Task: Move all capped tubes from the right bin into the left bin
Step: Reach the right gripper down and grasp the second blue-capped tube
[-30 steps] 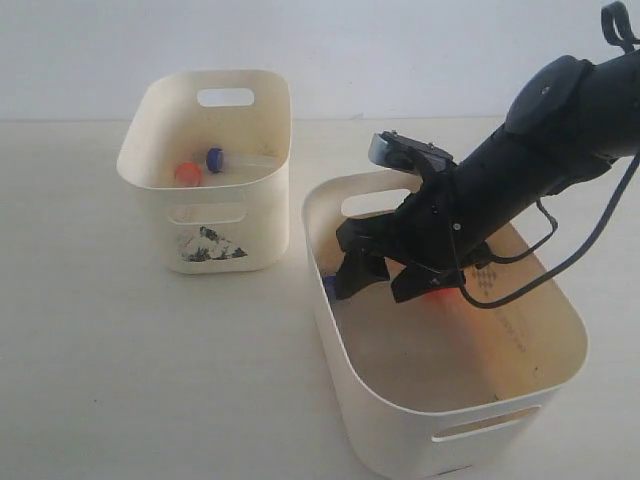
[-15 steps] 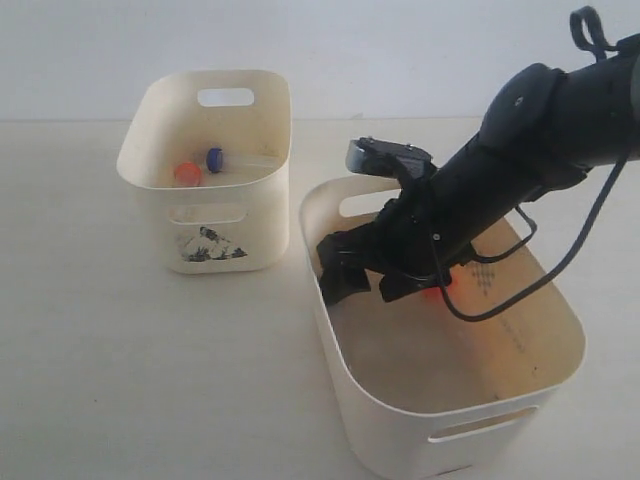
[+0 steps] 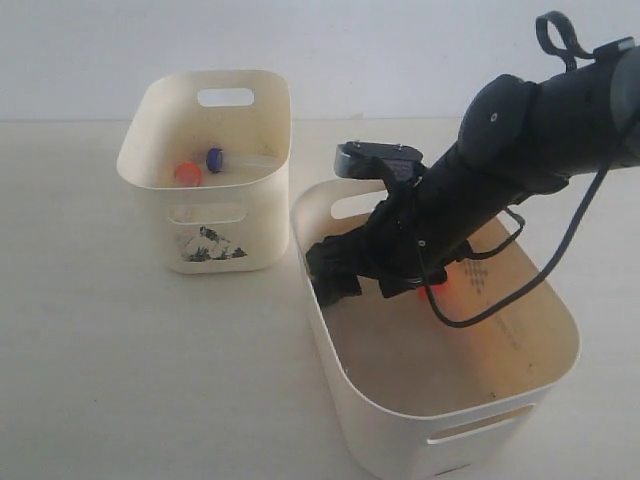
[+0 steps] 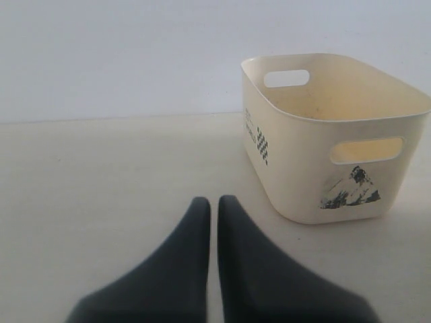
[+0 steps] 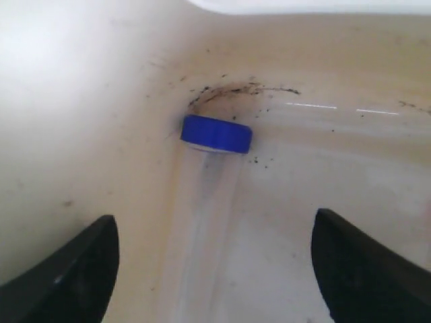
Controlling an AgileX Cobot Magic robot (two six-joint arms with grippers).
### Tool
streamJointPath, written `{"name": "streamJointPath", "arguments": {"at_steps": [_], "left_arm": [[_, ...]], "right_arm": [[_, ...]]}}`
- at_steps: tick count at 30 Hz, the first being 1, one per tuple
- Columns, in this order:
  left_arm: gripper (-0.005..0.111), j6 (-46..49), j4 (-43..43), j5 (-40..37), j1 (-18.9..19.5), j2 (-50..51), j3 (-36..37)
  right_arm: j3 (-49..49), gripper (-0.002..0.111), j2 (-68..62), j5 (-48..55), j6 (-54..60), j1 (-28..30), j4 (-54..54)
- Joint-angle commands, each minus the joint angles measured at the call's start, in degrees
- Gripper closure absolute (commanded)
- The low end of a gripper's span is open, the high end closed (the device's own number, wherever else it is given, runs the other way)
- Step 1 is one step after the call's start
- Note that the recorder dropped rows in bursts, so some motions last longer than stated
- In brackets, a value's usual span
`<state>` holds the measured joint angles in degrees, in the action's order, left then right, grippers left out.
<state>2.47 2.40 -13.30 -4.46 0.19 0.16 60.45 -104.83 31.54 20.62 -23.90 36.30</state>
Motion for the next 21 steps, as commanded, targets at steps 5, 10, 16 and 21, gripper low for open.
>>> {"name": "streamJointPath", "arguments": {"at_steps": [5,10,16,21], "left_arm": [[0.102,-0.5,-0.1,0.3,-0.2,-0.2,-0.2],[0.102,-0.5,-0.1,0.3,-0.2,-0.2,-0.2],[0.102,-0.5,-0.1,0.3,-0.2,-0.2,-0.2],[0.102,-0.5,-0.1,0.3,-0.2,-0.2,-0.2]], "right_arm": [[0.2,0.034,-7.0,-0.4,-2.3,-0.1,0.3],[0.2,0.034,-12.0,-2.9,-2.3,-0.1,2.4],[0.2,0.07,-12.4,-1.5,-3.1,-0.1,2.4],[0.2,0.065,-12.4,-0.3,-3.1,-0.1,2.4]]}}
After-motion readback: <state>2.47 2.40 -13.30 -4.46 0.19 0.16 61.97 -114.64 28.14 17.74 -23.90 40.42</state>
